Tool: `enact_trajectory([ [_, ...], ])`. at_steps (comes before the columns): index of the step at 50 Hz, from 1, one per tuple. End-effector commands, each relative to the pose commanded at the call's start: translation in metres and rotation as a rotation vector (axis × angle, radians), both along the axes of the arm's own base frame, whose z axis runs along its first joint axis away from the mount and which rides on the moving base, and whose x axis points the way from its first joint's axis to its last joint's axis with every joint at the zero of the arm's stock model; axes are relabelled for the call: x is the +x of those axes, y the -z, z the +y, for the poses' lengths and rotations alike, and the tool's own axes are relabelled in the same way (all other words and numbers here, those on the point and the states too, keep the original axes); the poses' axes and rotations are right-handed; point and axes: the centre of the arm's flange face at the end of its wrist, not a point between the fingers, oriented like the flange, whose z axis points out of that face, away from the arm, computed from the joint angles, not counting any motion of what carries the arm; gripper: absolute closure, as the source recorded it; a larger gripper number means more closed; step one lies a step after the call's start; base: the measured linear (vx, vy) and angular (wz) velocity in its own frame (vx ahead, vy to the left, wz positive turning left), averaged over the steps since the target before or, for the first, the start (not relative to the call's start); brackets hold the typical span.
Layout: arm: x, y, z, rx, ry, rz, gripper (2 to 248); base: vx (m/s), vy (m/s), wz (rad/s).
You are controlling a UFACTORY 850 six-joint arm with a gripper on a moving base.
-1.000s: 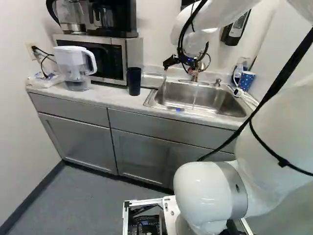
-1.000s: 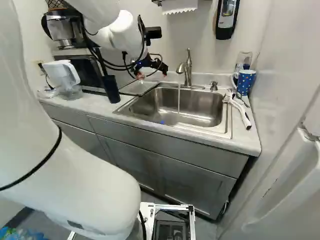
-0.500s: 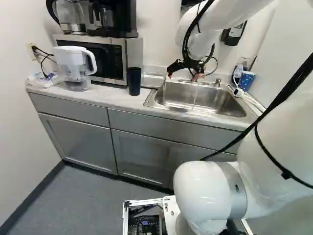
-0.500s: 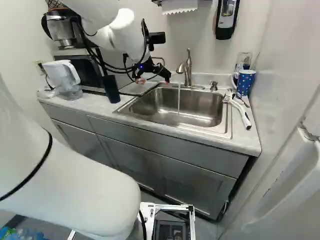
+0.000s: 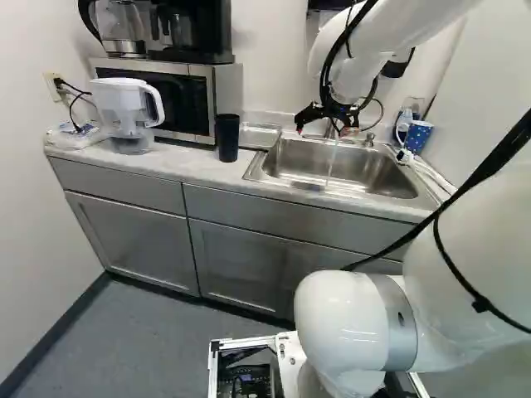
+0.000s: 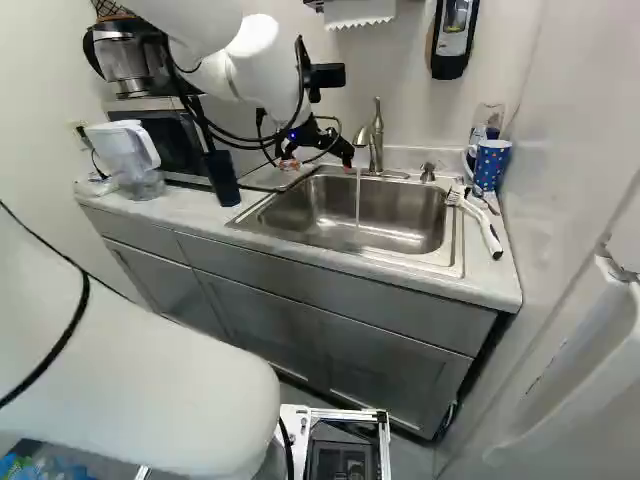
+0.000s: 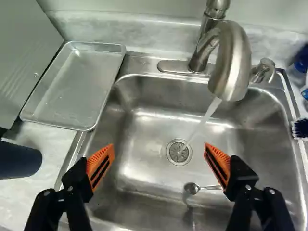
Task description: Rinse the cup and place it in the tray
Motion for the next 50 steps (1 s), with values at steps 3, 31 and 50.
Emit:
enact_trajectory([
  [3,-0.002,0.000,-0.003,0.000,0.009,-0.001,3,0.000,0.000,0.000],
  [31,-0.013,0.001,-0.021,-0.001,0.058,-0.003,3,0.000,0.000,0.000],
  [50,-0.013,0.001,-0.021,-0.001,0.058,-0.003,3,0.000,0.000,0.000],
])
